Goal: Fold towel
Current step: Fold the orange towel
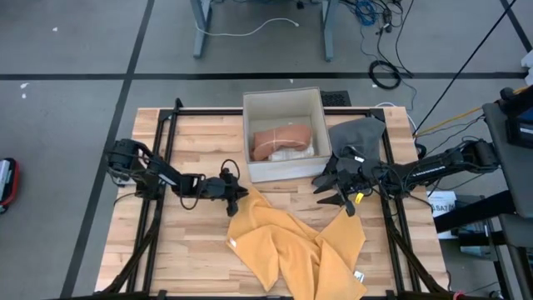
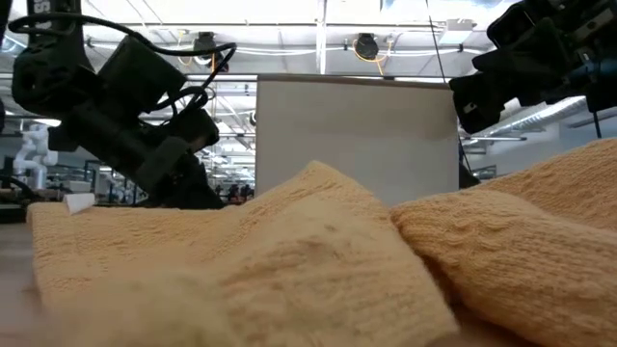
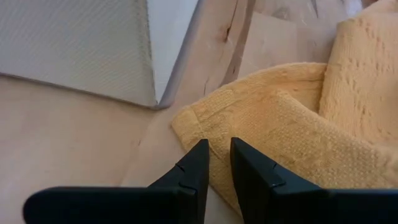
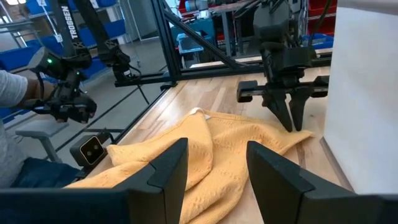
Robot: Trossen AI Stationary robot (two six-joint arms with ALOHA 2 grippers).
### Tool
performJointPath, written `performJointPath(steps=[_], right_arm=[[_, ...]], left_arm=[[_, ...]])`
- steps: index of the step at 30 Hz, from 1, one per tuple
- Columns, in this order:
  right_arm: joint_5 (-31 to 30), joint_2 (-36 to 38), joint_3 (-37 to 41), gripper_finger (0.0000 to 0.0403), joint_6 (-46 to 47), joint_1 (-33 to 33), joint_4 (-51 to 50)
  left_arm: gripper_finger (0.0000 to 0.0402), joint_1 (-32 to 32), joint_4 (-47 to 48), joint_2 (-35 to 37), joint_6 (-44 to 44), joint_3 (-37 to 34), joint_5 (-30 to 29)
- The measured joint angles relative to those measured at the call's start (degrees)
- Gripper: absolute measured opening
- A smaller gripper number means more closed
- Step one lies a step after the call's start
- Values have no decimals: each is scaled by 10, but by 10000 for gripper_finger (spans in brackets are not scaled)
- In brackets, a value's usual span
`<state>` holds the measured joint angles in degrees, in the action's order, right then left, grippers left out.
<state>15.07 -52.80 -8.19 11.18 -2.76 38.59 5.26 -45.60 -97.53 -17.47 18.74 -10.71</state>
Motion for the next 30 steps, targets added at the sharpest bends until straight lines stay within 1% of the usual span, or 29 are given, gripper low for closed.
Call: performJointPath(steps=[10, 14, 15, 18, 23, 27, 30], right_arm=[[0, 0, 0, 153, 0, 0, -8], [0, 0, 0, 153, -6, 0, -7], [0, 0, 0, 153, -8, 0, -7], [0, 0, 0, 153, -16, 0, -7], [-3, 0, 0, 153, -28, 0, -7], [-3, 0, 0, 153, -26, 0, -7], [-3, 0, 0, 153, -24, 0, -7]], left_arm=[[74, 0, 21, 47, 13, -1, -20], [74, -6, 102, 56, -23, -1, -40], [74, -11, 110, 57, -32, -1, -28], [84, -22, 110, 58, -51, 0, 33], [117, -34, 93, 57, -76, -1, 84], [136, -52, 96, 57, -77, -1, 105], [139, -75, 100, 62, -76, -1, 112]])
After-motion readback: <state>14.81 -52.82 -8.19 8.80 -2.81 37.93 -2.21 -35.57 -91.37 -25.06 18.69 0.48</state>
